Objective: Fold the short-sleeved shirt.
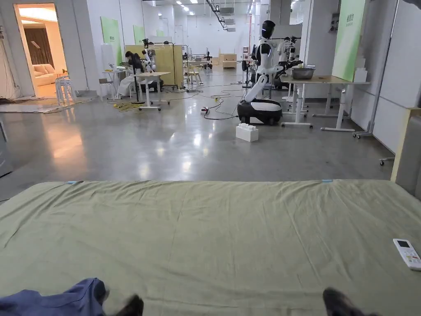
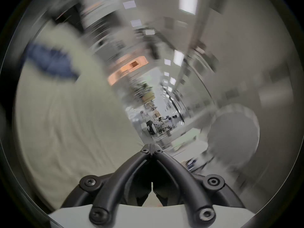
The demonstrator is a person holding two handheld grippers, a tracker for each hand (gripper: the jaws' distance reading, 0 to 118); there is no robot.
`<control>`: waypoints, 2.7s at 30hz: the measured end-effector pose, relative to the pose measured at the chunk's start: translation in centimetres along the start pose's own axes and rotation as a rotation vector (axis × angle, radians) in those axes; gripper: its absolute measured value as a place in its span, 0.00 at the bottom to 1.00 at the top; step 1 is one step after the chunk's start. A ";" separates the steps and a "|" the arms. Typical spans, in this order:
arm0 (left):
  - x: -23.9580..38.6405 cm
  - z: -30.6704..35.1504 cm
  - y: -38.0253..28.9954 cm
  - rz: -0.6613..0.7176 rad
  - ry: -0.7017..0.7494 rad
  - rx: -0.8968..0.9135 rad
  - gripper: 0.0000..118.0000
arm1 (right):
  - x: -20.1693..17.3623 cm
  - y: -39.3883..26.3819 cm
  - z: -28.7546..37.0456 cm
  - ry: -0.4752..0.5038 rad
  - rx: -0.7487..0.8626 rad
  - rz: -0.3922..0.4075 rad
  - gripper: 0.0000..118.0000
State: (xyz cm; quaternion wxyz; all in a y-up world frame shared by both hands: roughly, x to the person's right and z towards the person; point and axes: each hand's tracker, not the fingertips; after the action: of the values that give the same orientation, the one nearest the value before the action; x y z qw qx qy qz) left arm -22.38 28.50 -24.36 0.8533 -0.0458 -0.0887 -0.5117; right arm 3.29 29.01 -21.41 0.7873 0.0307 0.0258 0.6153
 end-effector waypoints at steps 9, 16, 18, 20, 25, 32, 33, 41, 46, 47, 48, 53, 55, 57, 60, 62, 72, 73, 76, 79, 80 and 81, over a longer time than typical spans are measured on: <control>10.1 2.2 -5.4 -0.541 -0.165 0.033 0.03 | -10.1 -0.6 2.8 0.276 0.054 0.351 0.00; -2.8 1.1 -0.1 0.395 0.005 -0.006 0.03 | 0.7 -0.1 1.0 0.005 -0.086 -0.328 0.00; -6.0 1.9 -1.1 0.855 -0.011 0.049 0.03 | 2.7 -1.0 1.6 -0.101 -0.138 -0.667 0.00; -6.9 2.3 -3.5 1.259 -0.132 0.116 0.03 | 3.0 -3.6 2.2 -0.107 -0.132 -0.998 0.00; -5.9 2.9 -3.2 1.192 -0.077 0.070 0.03 | 3.0 -5.6 2.9 -0.043 -0.175 -1.250 0.00; -5.9 3.0 -2.3 1.076 -0.101 0.106 0.03 | 2.9 -4.1 2.4 -0.025 -0.130 -1.168 0.00; -5.9 3.0 -2.3 1.070 -0.100 0.105 0.03 | 2.8 -3.9 2.4 -0.021 -0.124 -1.158 0.00; -6.0 3.0 -2.6 1.074 -0.110 0.096 0.03 | 2.9 -3.8 2.4 -0.010 -0.110 -1.165 0.00; -6.2 3.1 -2.9 1.074 -0.105 0.092 0.03 | 3.0 -4.2 2.5 -0.008 -0.117 -1.209 0.00; -6.3 3.2 -2.9 1.072 -0.103 0.091 0.03 | 3.1 -4.2 2.5 -0.008 -0.119 -1.210 0.00; -6.3 3.2 -3.0 1.071 -0.103 0.090 0.03 | 3.0 -4.2 2.5 -0.007 -0.120 -1.210 0.00; -6.4 3.4 -3.4 1.070 -0.102 0.091 0.03 | 2.8 -4.3 2.7 0.002 -0.125 -1.221 0.00; -6.5 3.5 -3.7 1.068 -0.104 0.087 0.03 | 2.8 -4.3 2.6 0.013 -0.126 -1.229 0.00; -6.8 3.7 -4.5 1.095 -0.110 0.078 0.03 | 2.5 -4.3 2.7 0.023 -0.125 -1.235 0.00; -7.4 4.2 -6.7 1.179 -0.103 0.026 0.15 | 1.9 -4.5 2.8 0.038 -0.122 -1.247 0.00; -7.8 4.5 -8.5 1.181 -0.073 -0.016 0.31 | 1.2 -4.6 2.6 0.075 -0.142 -1.264 0.00; -9.6 -1.7 -19.0 1.177 -0.076 -0.364 0.81 | -1.8 -5.7 0.4 0.182 -0.276 -1.317 0.00; -9.6 -3.2 -20.2 1.176 -0.095 -0.387 0.83 | -2.1 -5.8 0.2 0.195 -0.300 -1.319 0.00; -8.9 -8.7 -23.1 1.188 -0.122 -0.434 0.89 | -2.7 -5.8 -0.8 0.241 -0.348 -1.311 0.00; -8.6 -14.7 -26.9 1.267 -0.163 -0.484 0.89 | -3.4 -5.7 -1.9 0.252 -0.394 -1.288 0.00; -8.4 -16.7 -27.2 1.291 -0.176 -0.507 0.89 | -3.7 -5.8 -2.3 0.256 -0.405 -1.288 0.00; -8.3 -19.3 -28.5 1.285 -0.160 -0.558 0.89 | -3.9 -5.9 -2.7 0.260 -0.417 -1.288 0.00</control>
State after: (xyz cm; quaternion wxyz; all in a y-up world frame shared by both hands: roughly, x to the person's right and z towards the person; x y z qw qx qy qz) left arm -49.31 18.94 -45.25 0.9338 -0.3438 0.0281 0.0950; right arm 7.81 23.88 -24.52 0.9760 -0.2168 0.0144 0.0154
